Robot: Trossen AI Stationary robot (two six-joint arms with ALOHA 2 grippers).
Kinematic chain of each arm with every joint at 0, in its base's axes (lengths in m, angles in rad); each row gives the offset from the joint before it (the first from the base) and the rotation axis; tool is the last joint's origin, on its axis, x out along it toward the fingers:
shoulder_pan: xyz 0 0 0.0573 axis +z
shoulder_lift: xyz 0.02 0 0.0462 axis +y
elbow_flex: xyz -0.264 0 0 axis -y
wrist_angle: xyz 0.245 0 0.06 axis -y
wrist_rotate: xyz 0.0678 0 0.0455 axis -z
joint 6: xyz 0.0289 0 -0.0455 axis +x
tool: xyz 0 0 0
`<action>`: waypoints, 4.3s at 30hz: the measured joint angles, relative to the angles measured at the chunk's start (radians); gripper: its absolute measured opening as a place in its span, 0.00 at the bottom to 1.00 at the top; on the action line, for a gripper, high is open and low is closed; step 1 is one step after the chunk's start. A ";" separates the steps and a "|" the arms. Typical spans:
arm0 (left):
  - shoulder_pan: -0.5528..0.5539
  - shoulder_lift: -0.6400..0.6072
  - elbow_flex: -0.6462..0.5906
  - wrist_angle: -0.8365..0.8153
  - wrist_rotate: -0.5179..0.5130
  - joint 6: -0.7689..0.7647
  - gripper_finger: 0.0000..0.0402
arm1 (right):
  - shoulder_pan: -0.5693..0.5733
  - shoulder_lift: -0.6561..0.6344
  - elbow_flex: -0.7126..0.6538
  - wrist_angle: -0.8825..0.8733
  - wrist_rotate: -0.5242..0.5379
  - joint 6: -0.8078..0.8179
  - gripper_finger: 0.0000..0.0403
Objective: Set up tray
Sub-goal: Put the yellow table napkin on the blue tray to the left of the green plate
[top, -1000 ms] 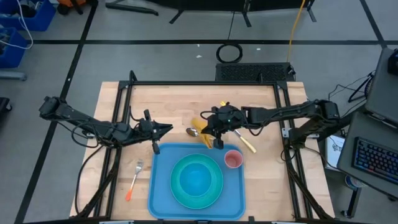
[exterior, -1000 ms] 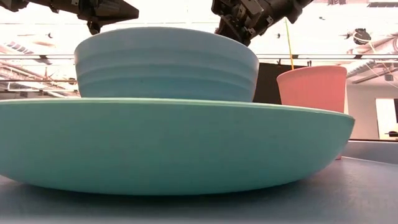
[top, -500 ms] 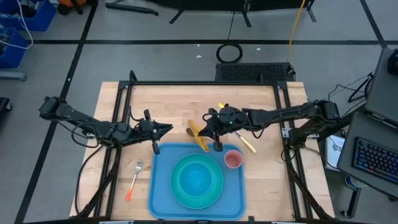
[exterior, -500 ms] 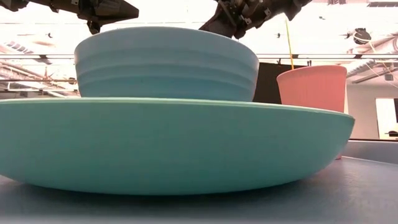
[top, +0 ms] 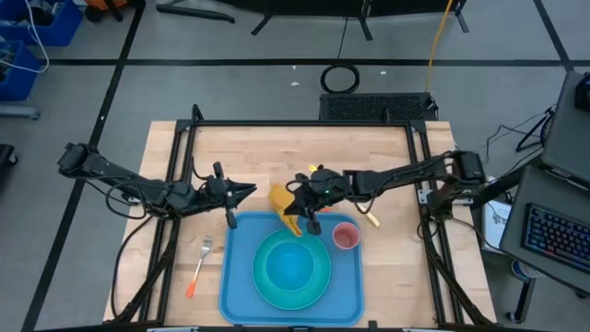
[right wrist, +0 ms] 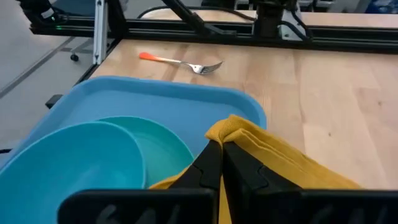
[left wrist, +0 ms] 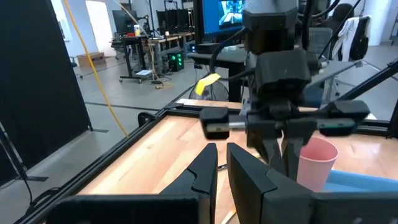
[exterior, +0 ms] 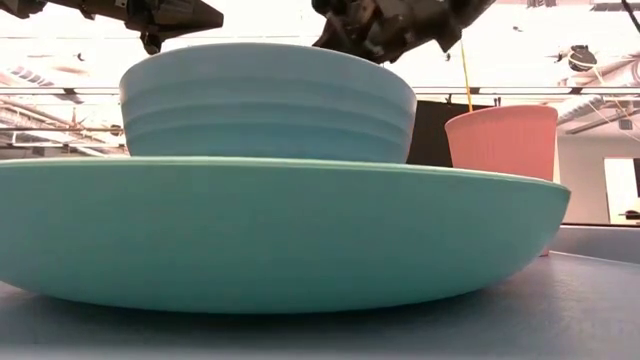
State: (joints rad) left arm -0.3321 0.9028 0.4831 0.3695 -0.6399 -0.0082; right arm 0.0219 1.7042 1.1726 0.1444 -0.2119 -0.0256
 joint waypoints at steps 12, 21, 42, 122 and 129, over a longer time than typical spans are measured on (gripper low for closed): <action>0.000 0.000 0.000 -0.010 0.001 0.002 0.10 | 0.048 0.156 0.229 -0.086 -0.003 -0.065 0.00; -0.007 -0.016 0.000 -0.007 0.011 0.002 0.10 | 0.095 0.279 0.324 -0.088 -0.054 -0.074 0.00; -0.017 -0.099 0.000 -0.008 0.012 0.004 0.10 | 0.131 0.344 0.379 -0.015 -0.125 0.014 0.00; -0.016 -0.106 0.000 -0.068 0.010 -0.072 0.10 | 0.259 0.455 0.392 0.227 -0.060 0.057 0.04; -0.016 -0.106 0.000 -0.078 0.010 -0.072 0.10 | 0.265 0.455 0.392 0.239 -0.098 0.039 0.16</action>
State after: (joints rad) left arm -0.3485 0.7963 0.4831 0.2913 -0.6298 -0.0799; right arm 0.2871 2.1593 1.5650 0.3836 -0.3102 0.0139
